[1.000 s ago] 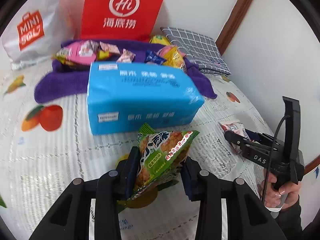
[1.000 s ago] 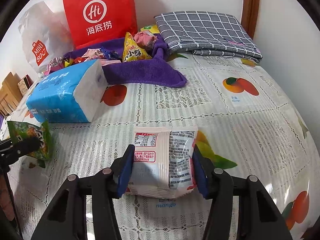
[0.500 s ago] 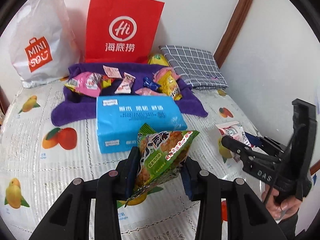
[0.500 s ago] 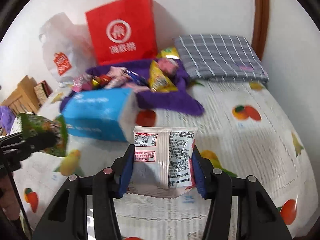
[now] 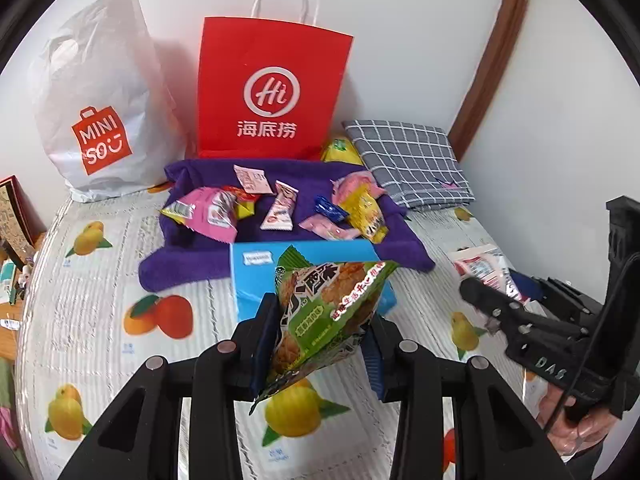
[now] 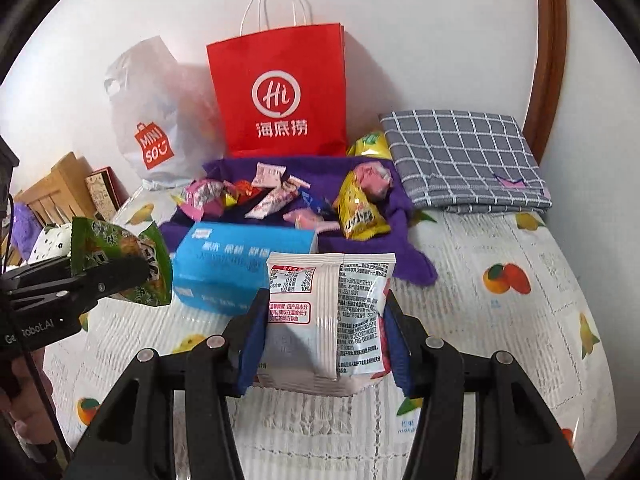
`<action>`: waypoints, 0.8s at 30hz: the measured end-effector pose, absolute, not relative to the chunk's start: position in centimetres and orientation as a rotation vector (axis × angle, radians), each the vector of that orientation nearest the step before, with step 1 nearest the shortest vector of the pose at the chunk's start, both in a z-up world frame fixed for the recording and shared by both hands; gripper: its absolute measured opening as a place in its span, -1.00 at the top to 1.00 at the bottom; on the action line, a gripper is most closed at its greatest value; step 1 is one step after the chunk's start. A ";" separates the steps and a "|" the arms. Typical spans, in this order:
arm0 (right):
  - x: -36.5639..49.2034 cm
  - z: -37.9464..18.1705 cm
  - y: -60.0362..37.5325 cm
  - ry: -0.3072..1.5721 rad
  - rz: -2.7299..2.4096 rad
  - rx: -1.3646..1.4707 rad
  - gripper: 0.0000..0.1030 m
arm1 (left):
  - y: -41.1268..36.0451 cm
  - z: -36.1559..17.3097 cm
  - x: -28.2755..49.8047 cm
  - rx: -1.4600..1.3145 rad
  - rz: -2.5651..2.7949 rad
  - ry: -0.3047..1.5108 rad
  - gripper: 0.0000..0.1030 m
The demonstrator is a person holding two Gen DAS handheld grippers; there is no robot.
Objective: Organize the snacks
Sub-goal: 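Lift the green bag with the left tool while the right tool lifts the white packet, then carry the green bag with the left tool while the right tool carries the white packet over the towel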
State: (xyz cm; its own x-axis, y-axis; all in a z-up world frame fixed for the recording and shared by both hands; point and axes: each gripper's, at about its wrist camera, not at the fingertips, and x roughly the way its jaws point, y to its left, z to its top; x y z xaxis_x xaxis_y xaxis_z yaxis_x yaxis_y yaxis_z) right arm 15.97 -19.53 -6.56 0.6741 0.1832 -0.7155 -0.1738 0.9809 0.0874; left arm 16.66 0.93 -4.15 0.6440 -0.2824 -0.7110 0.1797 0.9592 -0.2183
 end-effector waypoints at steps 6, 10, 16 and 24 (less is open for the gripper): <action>18.6 -5.1 -19.6 0.796 0.215 0.030 -0.02 | 1.8 -3.3 18.6 -0.135 -0.249 0.833 0.28; 20.1 -4.4 -19.4 0.791 0.226 0.043 -0.02 | 2.0 -2.6 19.7 -0.127 -0.247 0.827 0.28; 21.6 -3.9 -19.3 0.795 0.235 0.065 -0.02 | 1.6 -2.1 21.0 -0.114 -0.264 0.820 0.28; 23.1 -3.7 -19.0 0.813 0.243 0.080 -0.02 | 1.6 -1.7 21.9 -0.107 -0.270 0.815 0.28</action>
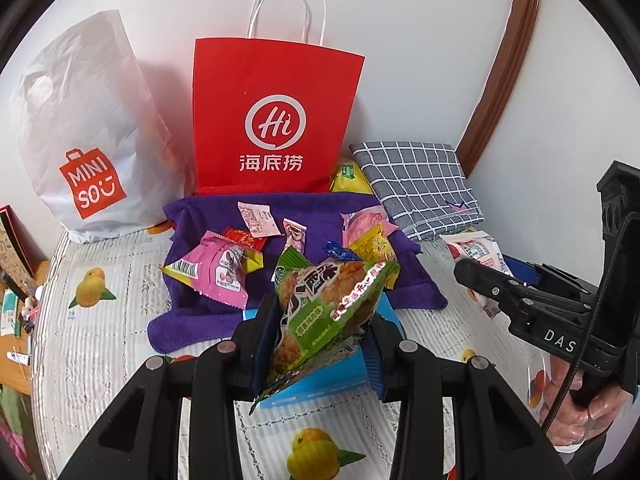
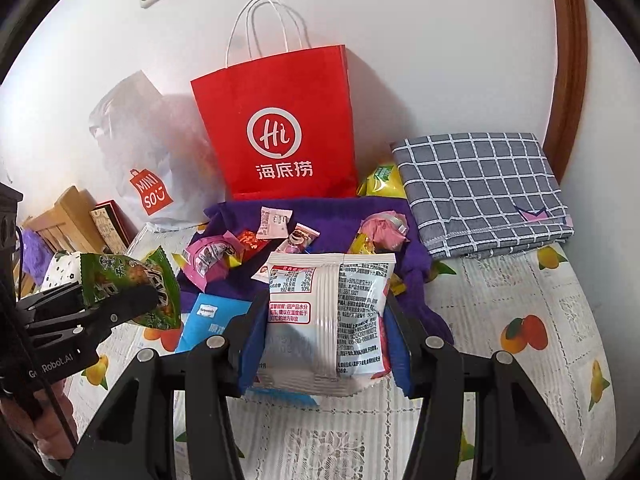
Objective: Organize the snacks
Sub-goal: 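Carry the green bag with the left tool while the right tool carries the white packet over the towel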
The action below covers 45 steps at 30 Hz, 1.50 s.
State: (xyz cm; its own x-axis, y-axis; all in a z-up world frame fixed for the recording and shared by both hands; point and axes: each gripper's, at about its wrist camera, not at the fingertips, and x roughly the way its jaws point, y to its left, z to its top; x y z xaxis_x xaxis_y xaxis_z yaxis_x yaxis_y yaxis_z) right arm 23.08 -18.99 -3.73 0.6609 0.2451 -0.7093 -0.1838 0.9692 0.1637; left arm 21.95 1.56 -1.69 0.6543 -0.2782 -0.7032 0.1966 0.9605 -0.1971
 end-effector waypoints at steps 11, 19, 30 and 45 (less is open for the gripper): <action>24.5 -3.1 -18.0 0.812 0.255 0.068 -0.02 | 2.1 -1.7 22.9 -0.098 -0.258 0.811 0.28; 25.3 -3.1 -17.3 0.812 0.273 0.064 -0.02 | 2.6 -1.6 23.3 -0.103 -0.239 0.809 0.28; 26.8 -3.0 -16.4 0.810 0.287 0.040 -0.02 | 3.3 -1.7 25.0 -0.096 -0.217 0.819 0.28; 31.9 -5.1 -16.1 0.852 0.280 0.017 -0.02 | 4.5 -3.1 30.1 -0.070 -0.194 0.857 0.28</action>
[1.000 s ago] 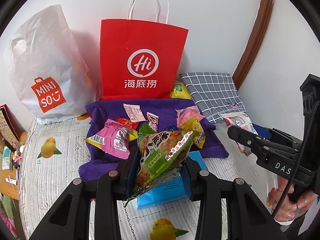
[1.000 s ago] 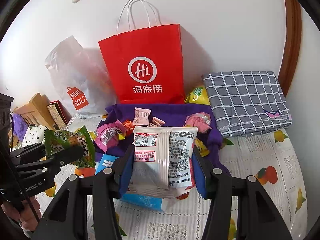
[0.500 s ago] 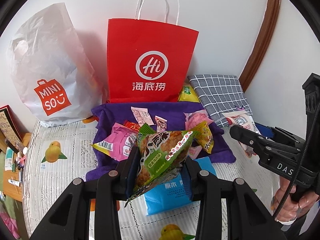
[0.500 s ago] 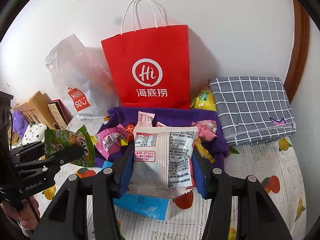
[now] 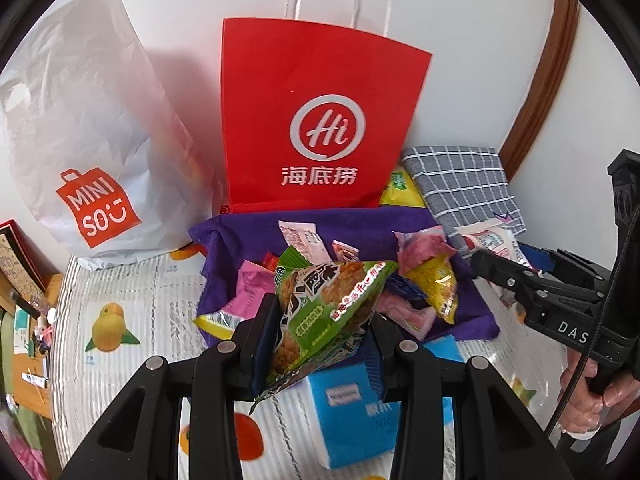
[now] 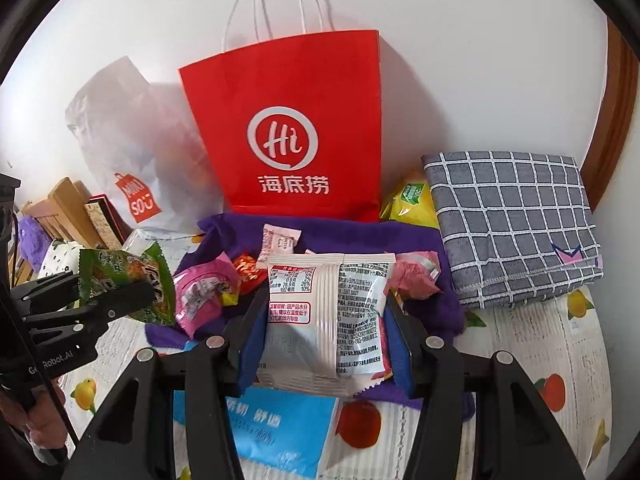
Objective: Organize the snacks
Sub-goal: 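Carry the green bag with the left tool while the right tool carries the white packet over the towel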
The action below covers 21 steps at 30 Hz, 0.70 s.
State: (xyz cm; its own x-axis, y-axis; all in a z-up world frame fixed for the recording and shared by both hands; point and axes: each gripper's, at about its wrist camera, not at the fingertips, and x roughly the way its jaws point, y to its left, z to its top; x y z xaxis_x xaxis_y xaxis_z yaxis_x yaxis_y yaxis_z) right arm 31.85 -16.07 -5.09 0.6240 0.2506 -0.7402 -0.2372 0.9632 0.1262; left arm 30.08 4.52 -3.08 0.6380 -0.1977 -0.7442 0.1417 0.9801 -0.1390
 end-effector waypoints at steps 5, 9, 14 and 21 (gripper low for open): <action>34.0 -6.5 -16.3 0.878 0.268 0.011 -0.03 | 4.7 -4.6 32.5 -0.067 -0.177 0.887 0.28; 35.6 -8.6 -16.5 0.942 0.280 0.022 -0.03 | 4.5 -5.9 34.3 -0.092 -0.194 0.921 0.28; 36.9 -10.3 -16.1 0.977 0.314 0.036 -0.03 | 3.7 -7.1 36.4 -0.095 -0.196 0.955 0.28; 37.8 -12.6 -15.1 1.021 0.342 -0.005 -0.04 | 2.6 -8.7 37.5 -0.057 -0.206 0.985 0.26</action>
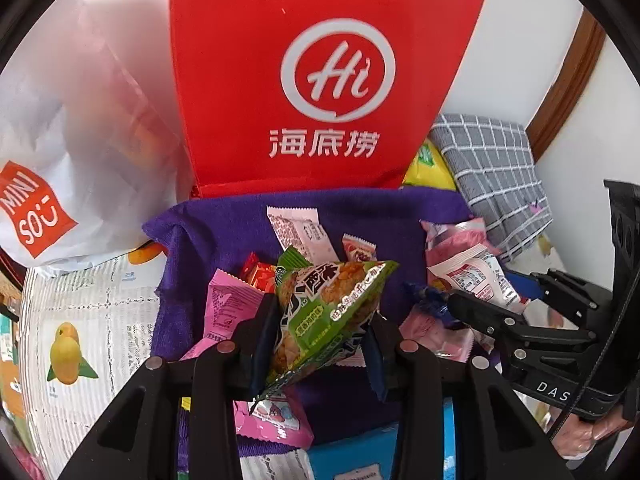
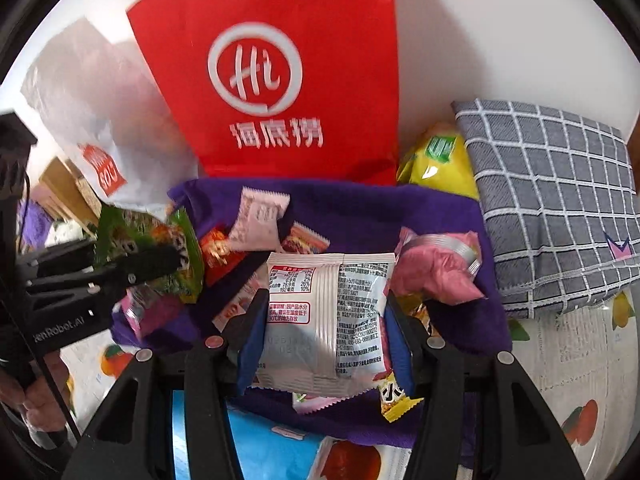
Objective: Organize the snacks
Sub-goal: 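Carry the green bag with the left tool while the right tool carries the white packet over the towel, then open both tools to drop the green bag and white packet onto the towel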
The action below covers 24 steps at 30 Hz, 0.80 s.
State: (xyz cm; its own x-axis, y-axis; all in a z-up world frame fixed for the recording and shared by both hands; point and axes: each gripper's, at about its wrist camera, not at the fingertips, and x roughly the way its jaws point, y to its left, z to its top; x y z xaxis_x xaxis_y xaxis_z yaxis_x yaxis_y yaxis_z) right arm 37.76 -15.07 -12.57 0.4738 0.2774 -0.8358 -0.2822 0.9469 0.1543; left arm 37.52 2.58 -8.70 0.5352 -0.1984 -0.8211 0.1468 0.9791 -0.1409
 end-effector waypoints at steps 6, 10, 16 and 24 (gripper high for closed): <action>38.5 -14.2 -15.4 1.081 0.328 -0.015 -0.04 | 2.1 -9.8 38.0 -0.069 -0.226 1.006 0.25; 38.2 -14.0 -15.4 1.071 0.353 -0.041 -0.06 | 1.8 -9.9 37.9 -0.050 -0.224 1.006 0.25; 38.0 -14.1 -15.9 1.102 0.337 -0.018 -0.10 | 1.6 -9.9 37.7 -0.043 -0.219 1.016 0.20; 36.4 -12.4 -16.2 1.087 0.313 0.000 -0.24 | 1.2 -8.1 35.6 -0.042 -0.233 0.994 -0.48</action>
